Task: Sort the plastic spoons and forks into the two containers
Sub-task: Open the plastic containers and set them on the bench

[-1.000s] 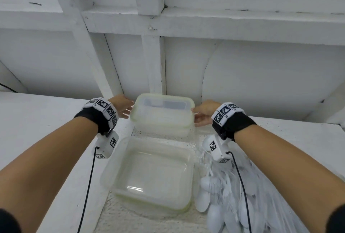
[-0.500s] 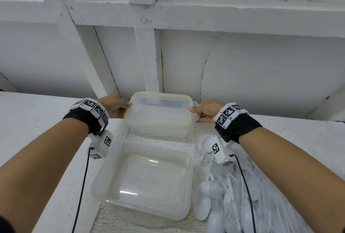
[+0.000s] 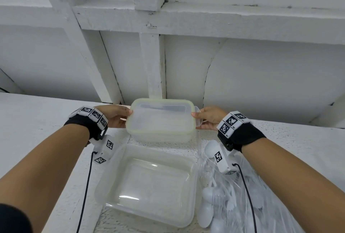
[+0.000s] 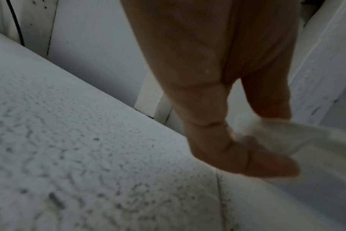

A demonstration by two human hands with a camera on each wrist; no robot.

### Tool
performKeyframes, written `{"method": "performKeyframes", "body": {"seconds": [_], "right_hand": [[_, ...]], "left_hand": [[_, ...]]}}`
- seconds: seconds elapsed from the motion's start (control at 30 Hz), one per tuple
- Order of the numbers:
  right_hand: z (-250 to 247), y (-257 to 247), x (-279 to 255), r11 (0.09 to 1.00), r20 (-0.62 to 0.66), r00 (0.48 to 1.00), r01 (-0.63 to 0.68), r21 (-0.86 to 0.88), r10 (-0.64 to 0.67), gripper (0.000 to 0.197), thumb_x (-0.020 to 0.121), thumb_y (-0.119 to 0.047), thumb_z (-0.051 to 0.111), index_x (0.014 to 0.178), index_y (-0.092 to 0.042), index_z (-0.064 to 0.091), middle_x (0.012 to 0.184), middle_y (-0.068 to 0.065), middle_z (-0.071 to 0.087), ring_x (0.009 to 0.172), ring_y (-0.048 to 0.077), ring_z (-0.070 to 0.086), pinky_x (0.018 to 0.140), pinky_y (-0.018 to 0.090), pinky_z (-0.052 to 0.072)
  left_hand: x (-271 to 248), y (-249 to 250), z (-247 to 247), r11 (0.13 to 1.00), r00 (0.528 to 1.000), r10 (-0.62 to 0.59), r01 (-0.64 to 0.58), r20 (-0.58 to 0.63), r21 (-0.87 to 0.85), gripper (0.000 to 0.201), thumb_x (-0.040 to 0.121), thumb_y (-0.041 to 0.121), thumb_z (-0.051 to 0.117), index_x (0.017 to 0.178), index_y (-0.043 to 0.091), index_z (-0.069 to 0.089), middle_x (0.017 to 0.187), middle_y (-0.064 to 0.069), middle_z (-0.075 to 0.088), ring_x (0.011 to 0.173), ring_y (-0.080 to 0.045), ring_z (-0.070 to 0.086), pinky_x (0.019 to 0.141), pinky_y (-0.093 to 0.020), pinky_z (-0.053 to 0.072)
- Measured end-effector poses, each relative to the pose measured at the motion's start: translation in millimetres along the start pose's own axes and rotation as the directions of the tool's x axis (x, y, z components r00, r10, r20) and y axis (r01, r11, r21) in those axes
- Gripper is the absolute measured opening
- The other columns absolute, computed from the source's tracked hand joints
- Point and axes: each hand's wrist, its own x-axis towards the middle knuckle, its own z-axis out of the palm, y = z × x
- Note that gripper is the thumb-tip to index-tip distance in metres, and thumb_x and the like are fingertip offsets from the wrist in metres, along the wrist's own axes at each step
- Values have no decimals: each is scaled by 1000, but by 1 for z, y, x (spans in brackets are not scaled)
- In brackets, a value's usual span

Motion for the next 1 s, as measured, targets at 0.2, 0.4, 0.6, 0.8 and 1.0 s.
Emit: {"method": "performKeyframes", "body": {"seconds": [0.2,0.4,0.6,0.8,1.0], "right_hand": [[0,1,0,1000,-15,1000,16,-24,-16,14,86,-6,62,78,-2,52,80,13,61,71,20,62,52,25,58],[2,1,-1,999,-34,999,36,-34,-37,15,87,-4,61,78,-4,49,80,13,59,70,21,61,49,25,57],[2,2,0,998,-49,998,45,-49,-47,16,87,-5,62,77,-4,49,79,13,60,70,21,62,49,25,57],[2,3,1,998,-44,998,48,-48,-50,15,87,-6,62,79,-4,49,81,13,58,71,21,61,50,25,57],[3,5,2,998,-52,997,51,-40,-53,16,87,-6,62,79,-4,49,80,13,59,70,20,62,51,26,57]], "left_hand": [[1,-15,-1,992,999,41,-38,20,-121,23,98,11,37,90,4,58,74,-5,69,64,-16,69,59,-26,58],[0,-17,1,987,998,56,-54,6,-153,22,99,10,37,86,6,54,70,-4,68,60,-15,68,55,-25,57],[-1,-17,2,983,997,72,-73,-15,-167,21,99,12,39,84,6,53,69,-4,68,59,-15,68,55,-25,57],[-5,-11,15,999,995,28,-30,-92,-24,24,98,31,45,101,11,57,91,-10,60,73,-19,65,55,-25,56],[7,-8,39,959,921,169,-72,-352,274,48,88,55,51,109,13,54,105,-7,62,97,-28,61,79,-35,51]]}}
